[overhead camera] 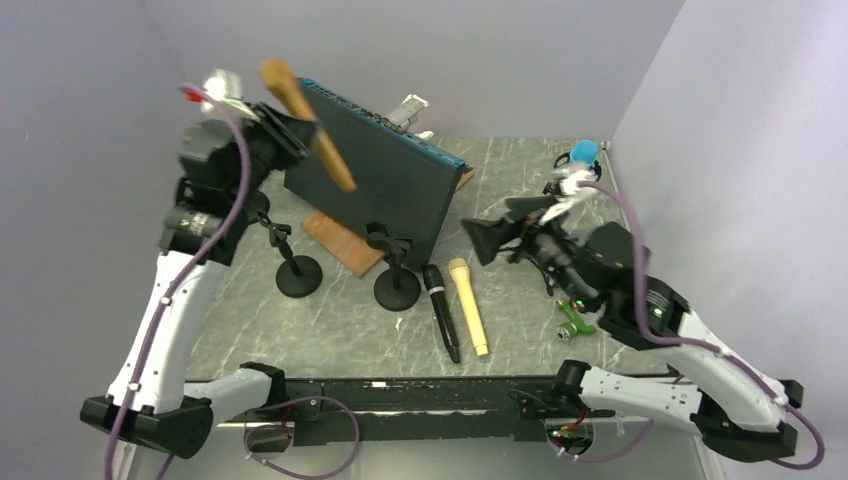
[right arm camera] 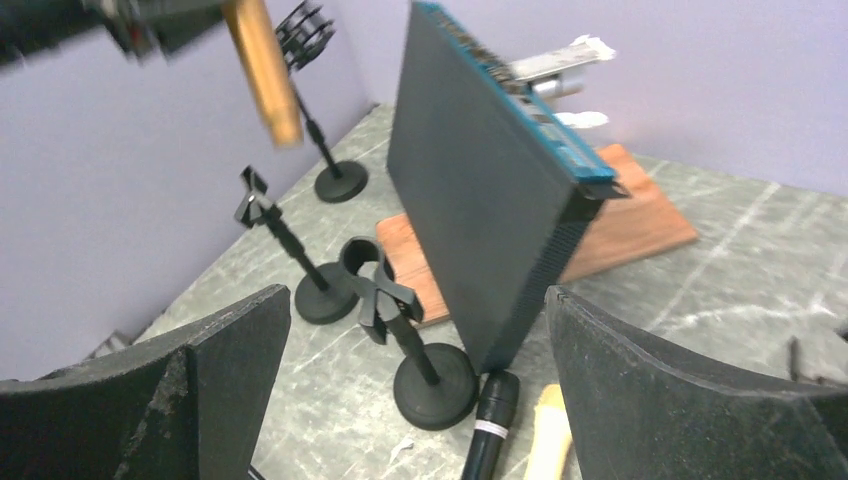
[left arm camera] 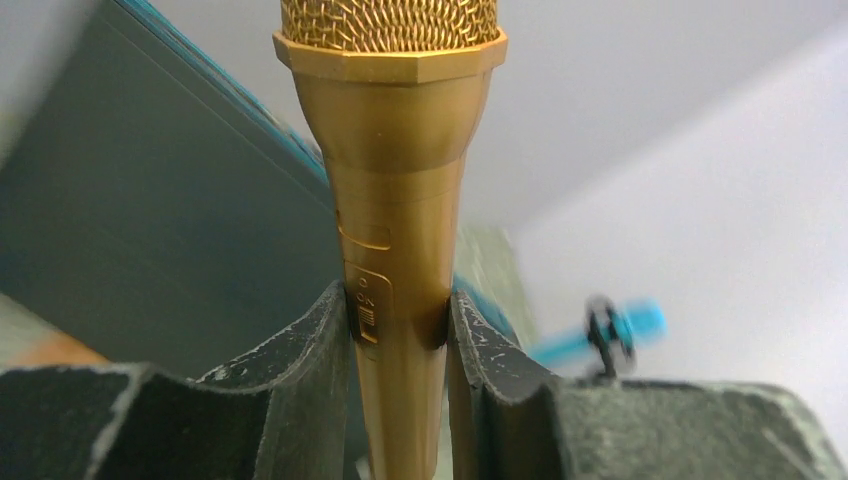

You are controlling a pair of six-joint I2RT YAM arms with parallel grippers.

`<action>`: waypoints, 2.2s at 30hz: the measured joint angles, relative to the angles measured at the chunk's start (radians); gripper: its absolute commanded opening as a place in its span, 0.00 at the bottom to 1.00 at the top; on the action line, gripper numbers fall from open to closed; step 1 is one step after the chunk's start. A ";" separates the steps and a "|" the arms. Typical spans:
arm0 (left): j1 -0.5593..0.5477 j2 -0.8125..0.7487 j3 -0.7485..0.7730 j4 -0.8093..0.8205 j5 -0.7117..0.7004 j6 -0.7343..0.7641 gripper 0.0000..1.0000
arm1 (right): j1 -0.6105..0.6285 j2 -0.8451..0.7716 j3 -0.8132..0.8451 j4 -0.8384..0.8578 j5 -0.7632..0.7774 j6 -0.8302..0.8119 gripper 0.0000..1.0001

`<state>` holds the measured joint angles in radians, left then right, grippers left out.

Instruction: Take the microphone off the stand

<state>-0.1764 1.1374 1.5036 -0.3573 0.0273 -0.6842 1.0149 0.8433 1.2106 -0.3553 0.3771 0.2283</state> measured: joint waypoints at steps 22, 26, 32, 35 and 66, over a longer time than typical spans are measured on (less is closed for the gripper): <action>-0.965 0.598 -0.074 -0.057 -0.134 -0.473 0.00 | -0.002 -0.301 -0.014 -0.280 0.201 0.248 0.92; -0.984 0.730 0.006 -0.100 -0.171 -0.532 0.00 | -0.002 -0.304 -0.029 -0.308 0.179 0.255 0.92; -0.985 0.862 0.045 -0.105 -0.238 -0.576 0.00 | -0.002 -0.345 -0.029 -0.379 0.191 0.264 0.92; -0.985 0.904 0.053 -0.104 -0.263 -0.587 0.00 | -0.002 -0.396 -0.029 -0.415 0.212 0.273 0.93; -1.046 0.859 0.175 -0.105 -0.350 -0.274 0.54 | -0.002 -0.439 -0.049 -0.523 0.294 0.307 0.94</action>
<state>-1.2228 1.9961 1.6791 -0.4625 -0.3225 -0.9581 1.0130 0.4046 1.1618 -0.8783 0.6716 0.5354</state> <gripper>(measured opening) 0.549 0.937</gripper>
